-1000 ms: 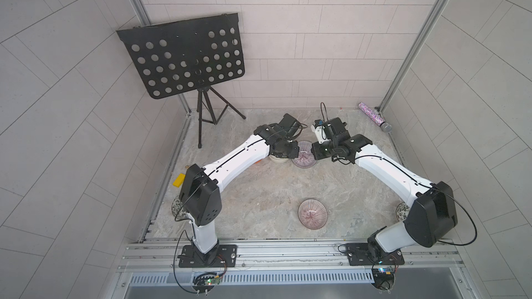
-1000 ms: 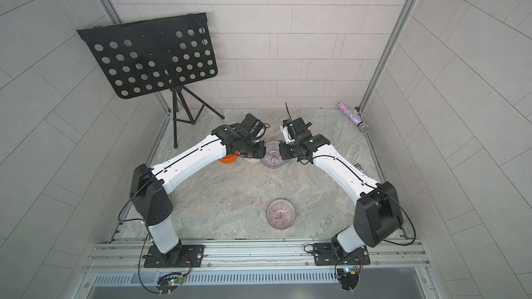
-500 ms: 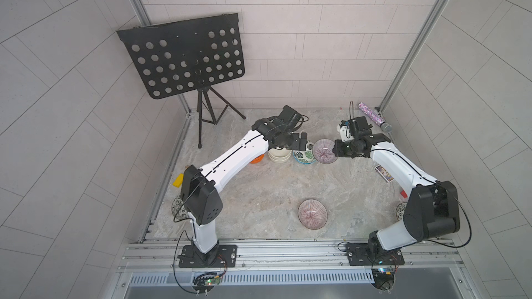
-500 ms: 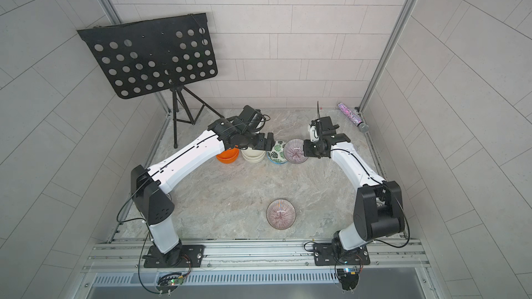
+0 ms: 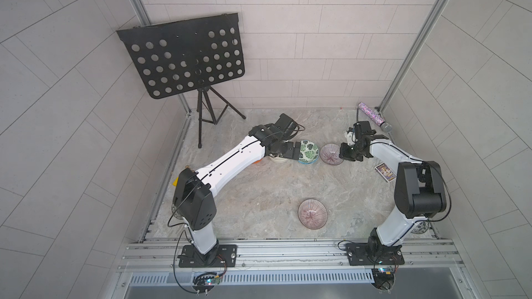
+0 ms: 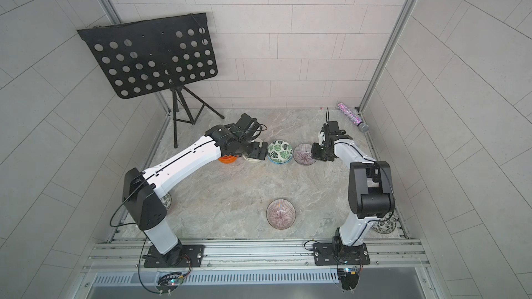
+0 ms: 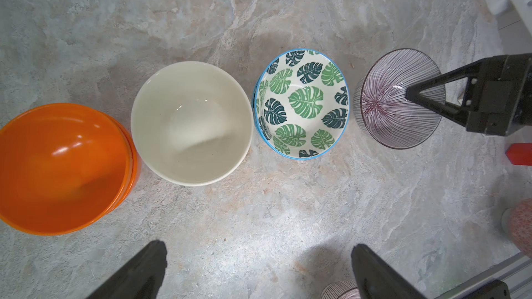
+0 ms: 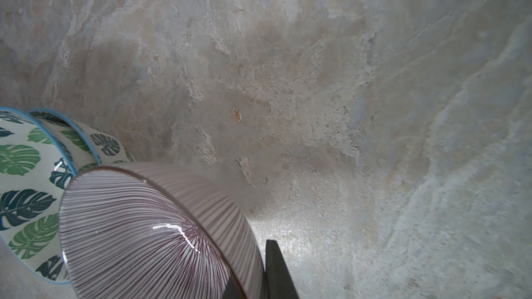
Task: Stack the bowls
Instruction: Place the bowl at the center of the board.
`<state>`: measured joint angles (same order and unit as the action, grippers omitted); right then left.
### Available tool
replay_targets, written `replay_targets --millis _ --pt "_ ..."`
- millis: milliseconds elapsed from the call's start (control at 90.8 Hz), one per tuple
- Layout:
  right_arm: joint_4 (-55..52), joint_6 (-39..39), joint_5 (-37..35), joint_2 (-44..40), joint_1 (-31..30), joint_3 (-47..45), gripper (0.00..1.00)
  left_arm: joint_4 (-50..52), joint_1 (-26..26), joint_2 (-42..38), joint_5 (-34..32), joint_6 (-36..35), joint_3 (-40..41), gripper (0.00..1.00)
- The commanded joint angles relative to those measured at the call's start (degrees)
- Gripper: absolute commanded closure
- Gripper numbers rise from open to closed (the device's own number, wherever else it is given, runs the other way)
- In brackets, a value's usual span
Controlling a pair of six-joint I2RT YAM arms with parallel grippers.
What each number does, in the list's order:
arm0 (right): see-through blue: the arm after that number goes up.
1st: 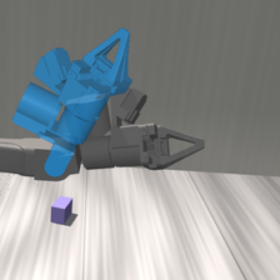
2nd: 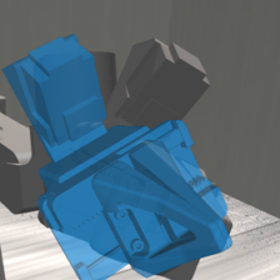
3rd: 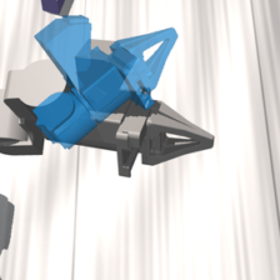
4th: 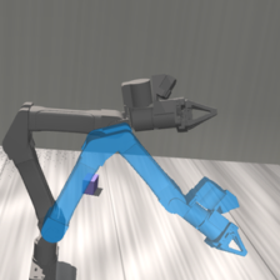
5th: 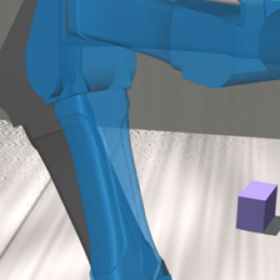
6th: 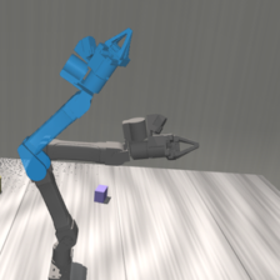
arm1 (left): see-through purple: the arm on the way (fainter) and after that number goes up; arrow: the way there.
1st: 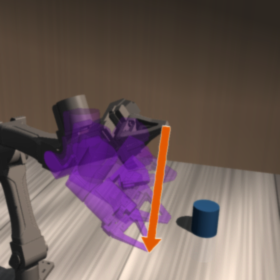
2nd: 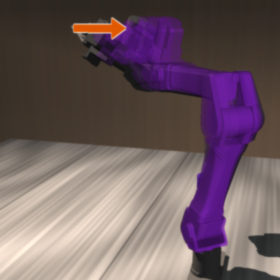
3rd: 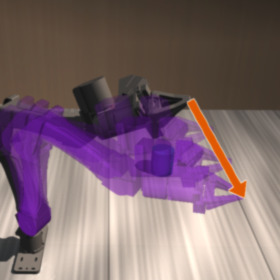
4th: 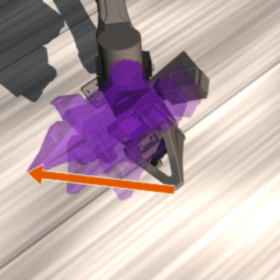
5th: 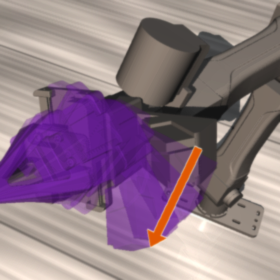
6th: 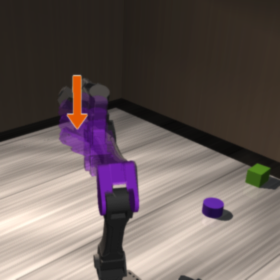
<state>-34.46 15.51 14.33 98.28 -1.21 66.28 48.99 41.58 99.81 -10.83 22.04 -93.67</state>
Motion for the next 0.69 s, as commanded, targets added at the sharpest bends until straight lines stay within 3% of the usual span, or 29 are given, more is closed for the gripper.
replay_targets --millis 0,374,682 --pt "2.8 0.6 0.9 1.7 0.2 1.9 1.00 1.4 -0.3 -2.3 -0.8 -0.7 0.9 0.00" --pt "3.7 0.5 0.9 6.3 1.5 4.1 1.00 0.6 -0.6 -4.7 -1.6 -0.2 4.5 0.01" --pt "4.3 0.7 1.4 7.4 1.7 4.1 0.90 0.5 -0.7 -4.7 -1.4 0.0 5.0 0.01"
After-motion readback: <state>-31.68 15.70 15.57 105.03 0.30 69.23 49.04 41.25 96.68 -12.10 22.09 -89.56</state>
